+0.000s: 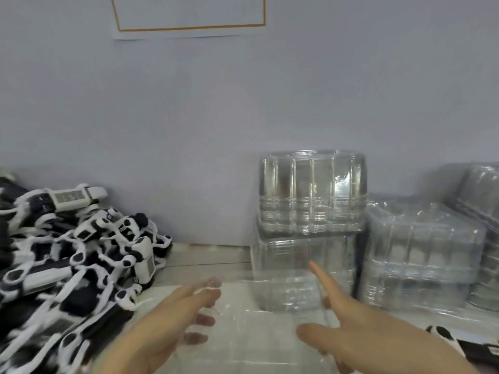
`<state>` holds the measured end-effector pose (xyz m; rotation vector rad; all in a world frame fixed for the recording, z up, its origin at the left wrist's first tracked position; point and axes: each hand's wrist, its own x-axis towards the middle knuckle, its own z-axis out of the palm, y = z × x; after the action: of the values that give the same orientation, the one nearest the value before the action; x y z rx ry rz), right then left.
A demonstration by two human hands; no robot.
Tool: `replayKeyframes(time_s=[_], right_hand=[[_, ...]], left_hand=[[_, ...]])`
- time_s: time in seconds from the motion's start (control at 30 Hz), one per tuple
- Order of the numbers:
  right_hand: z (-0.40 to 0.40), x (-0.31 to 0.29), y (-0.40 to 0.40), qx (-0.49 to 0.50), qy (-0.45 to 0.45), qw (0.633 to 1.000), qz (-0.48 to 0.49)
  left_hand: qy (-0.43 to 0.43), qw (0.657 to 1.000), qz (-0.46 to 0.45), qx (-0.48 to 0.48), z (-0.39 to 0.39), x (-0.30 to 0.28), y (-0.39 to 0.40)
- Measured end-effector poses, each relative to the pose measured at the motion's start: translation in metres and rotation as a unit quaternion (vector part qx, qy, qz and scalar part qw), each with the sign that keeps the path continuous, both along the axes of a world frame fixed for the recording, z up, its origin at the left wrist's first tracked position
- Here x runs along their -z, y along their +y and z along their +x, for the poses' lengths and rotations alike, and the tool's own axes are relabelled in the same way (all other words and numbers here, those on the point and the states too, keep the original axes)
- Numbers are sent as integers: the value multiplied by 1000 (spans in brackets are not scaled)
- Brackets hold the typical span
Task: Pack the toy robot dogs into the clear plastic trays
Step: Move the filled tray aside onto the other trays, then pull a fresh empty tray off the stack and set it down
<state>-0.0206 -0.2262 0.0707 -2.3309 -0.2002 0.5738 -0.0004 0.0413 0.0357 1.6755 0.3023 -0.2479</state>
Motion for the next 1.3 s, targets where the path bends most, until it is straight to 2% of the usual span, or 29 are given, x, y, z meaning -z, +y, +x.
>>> replayKeyframes(time_s=[0.07,0.13,0.3,0.43,0.5,0.57,0.63,0.7,0.77,0.93,1.07,1.13,1.2,1.23,1.3], right_hand=[[7,13,4,-8,41,999,-3],[13,27,7,-2,51,999,2],[29,51,3,36,32,998,-37],[30,55,-4,69,-5,995,-72],[30,53,-5,74,-29,993,-86],[28,48,-5,89,-50,991,-83],[26,44,-5,96,-81,990,-69],[24,40,-5,94,-99,989,-51],[21,39,-6,94,-107,989,-42],[22,41,-13,106,-141,983,-53],[24,37,-7,127,-198,971,-52],[24,33,5,133,-266,954,-28],[22,29,23,122,-333,934,38],[20,28,34,106,-350,927,80],[14,26,56,64,-360,917,160]], left_hand=[[8,999,33,-8,4,14,6],[-1,994,108,-12,7,23,10],[-101,956,260,-89,15,22,15],[-147,859,464,-160,18,12,21],[-94,815,557,-131,20,6,30],[16,768,637,-64,25,3,42],[86,738,669,-20,30,2,52],[78,714,696,-22,36,5,58],[45,706,706,-42,40,8,61],[-36,736,669,-92,44,-1,55],[-212,794,538,-188,39,-19,42],[-310,808,448,-224,31,-37,29],[-354,832,335,-265,19,-55,13],[-364,853,253,-274,13,-60,3],[-369,889,9,-270,4,-64,-16]])
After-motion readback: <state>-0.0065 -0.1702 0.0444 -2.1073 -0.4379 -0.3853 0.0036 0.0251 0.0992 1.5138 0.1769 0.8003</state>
